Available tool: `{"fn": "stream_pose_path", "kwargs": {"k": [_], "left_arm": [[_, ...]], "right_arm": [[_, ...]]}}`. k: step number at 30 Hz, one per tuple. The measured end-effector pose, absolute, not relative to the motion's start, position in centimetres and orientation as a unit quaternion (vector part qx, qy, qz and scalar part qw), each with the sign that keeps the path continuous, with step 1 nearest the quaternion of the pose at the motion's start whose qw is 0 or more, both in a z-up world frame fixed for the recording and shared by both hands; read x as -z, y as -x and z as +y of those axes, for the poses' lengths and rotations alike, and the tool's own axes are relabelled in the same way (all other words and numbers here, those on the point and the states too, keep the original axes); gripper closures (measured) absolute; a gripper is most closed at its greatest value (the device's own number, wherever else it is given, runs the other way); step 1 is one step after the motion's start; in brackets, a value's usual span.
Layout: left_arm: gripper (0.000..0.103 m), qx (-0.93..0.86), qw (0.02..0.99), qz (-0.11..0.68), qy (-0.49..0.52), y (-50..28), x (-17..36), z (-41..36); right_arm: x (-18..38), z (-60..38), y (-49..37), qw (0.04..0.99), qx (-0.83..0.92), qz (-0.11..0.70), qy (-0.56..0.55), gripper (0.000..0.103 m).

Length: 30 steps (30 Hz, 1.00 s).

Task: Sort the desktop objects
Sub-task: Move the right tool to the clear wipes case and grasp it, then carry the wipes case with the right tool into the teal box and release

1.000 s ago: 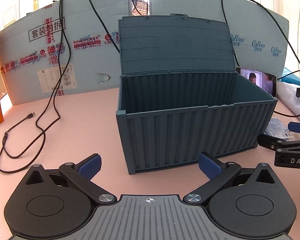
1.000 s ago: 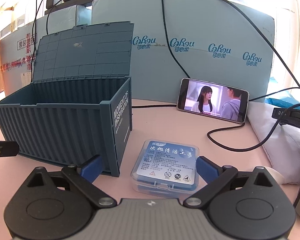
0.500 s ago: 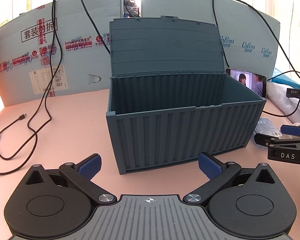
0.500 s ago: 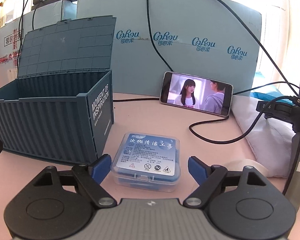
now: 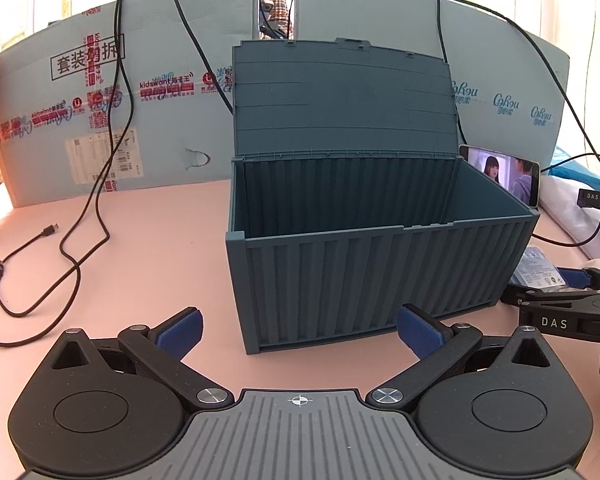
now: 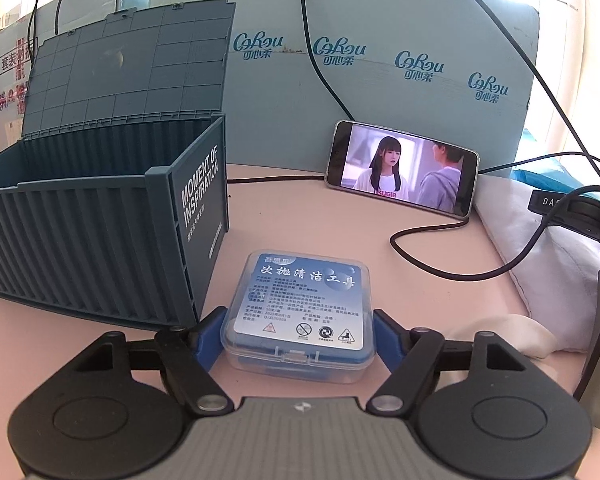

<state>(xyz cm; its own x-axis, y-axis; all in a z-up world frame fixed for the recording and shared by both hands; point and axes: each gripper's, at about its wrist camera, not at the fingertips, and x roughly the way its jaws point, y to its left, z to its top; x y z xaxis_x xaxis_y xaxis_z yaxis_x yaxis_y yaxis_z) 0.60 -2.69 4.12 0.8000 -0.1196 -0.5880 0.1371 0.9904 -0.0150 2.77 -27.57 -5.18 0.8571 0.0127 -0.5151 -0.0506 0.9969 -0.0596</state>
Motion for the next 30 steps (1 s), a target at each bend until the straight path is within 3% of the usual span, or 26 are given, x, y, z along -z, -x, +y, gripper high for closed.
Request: {"fn": "stream_pose_path", "kwargs": {"k": [16, 30], "left_arm": [[0.000, 0.058, 0.958, 0.280, -0.023, 2.2, -6.9, -1.9], [0.000, 0.044, 0.958, 0.281, -0.036, 3.2, -6.8, -0.4]], "right_arm": [[4.6, -29.1, -1.4, 0.964, -0.019, 0.263, -0.041, 0.027], [1.2, -29.2, 1.3, 0.979, 0.001, 0.191, -0.067, 0.027]]}}
